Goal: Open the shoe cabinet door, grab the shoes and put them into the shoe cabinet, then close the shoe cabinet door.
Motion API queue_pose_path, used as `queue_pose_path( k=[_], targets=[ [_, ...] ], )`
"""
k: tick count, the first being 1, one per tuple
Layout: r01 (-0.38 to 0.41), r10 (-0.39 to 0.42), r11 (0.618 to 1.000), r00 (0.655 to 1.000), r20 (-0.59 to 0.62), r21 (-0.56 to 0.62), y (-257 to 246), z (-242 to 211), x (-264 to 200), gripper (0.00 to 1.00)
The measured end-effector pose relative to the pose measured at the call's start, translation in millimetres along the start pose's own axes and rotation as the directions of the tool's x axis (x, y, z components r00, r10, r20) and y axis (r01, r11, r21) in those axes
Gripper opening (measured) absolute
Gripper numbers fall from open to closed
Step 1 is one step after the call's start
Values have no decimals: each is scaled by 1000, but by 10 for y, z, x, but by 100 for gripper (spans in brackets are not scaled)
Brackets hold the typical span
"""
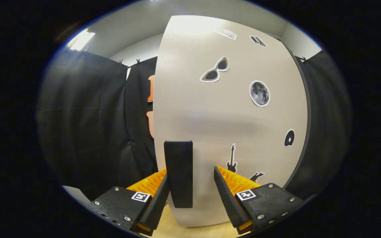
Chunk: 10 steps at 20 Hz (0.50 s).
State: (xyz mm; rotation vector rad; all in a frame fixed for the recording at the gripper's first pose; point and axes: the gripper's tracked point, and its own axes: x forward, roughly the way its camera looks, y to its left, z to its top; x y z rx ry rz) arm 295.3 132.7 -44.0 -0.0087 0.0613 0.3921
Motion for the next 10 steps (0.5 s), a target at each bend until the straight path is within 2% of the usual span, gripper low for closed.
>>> queue_pose_path(
  k=[10],
  targets=[
    [38,-38,999,999,-6,-6,9,-13,388,82]
  ],
)
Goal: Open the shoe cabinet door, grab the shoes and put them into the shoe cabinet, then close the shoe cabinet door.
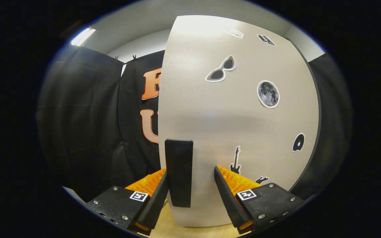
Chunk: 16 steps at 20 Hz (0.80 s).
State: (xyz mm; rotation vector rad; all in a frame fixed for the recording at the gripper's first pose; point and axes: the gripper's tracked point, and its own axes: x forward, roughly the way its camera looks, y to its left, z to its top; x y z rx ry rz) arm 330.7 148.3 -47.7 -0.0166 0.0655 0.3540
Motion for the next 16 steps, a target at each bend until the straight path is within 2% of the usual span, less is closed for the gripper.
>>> queue_pose_path(
  k=[6,8,11,16],
  targets=[
    [17,-17,1000,1000,9,4,4,1,122,84],
    [1,-2,1000,1000,17,16,81,24,64,84],
    [19,-19,1000,999,39,-14,71,109,42,83],
    [54,-54,999,997,53,3,45,227,-156,84]
  ],
)
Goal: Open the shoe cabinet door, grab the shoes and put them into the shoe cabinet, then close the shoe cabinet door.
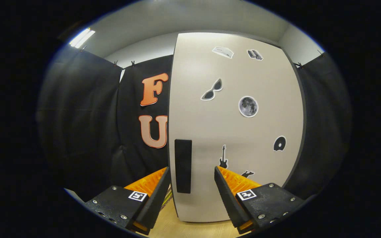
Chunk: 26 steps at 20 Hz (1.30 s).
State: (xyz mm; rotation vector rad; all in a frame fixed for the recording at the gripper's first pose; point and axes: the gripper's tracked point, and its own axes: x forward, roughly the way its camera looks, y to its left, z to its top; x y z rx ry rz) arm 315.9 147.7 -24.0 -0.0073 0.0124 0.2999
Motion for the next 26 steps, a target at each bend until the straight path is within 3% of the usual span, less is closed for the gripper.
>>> queue_pose_path(
  k=[14,19,26],
  targets=[
    [173,-174,984,985,13,51,-536,-380,-1644,86],
    [225,-226,973,974,14,59,-636,-415,-1946,88],
    [225,-225,973,974,-2,47,-609,-503,-2118,89]
  ],
)
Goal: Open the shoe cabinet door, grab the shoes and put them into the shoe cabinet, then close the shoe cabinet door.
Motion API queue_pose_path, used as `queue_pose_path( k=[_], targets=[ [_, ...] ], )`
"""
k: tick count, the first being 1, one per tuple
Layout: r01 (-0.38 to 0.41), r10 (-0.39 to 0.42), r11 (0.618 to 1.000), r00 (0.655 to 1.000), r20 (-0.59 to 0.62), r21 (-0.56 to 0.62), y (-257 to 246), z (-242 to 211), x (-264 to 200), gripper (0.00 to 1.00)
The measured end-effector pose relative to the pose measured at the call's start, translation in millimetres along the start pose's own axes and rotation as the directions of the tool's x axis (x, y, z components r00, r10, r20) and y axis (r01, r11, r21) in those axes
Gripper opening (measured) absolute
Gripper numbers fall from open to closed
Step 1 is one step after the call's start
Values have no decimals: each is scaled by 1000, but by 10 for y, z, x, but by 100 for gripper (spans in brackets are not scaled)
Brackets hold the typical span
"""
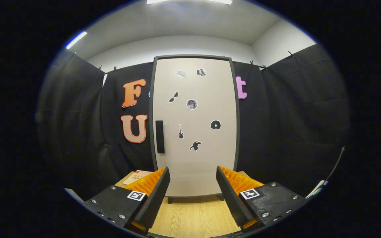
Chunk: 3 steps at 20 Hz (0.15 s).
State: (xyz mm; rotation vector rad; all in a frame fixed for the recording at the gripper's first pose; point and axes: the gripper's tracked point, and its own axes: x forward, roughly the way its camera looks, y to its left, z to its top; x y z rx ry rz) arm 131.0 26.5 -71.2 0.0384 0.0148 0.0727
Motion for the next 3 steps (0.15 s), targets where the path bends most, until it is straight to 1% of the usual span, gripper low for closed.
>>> queue_pose_path(
  k=[3],
  targets=[
    [0,0,1000,1000,7,-3,-15,30,-26,89]
  ],
)
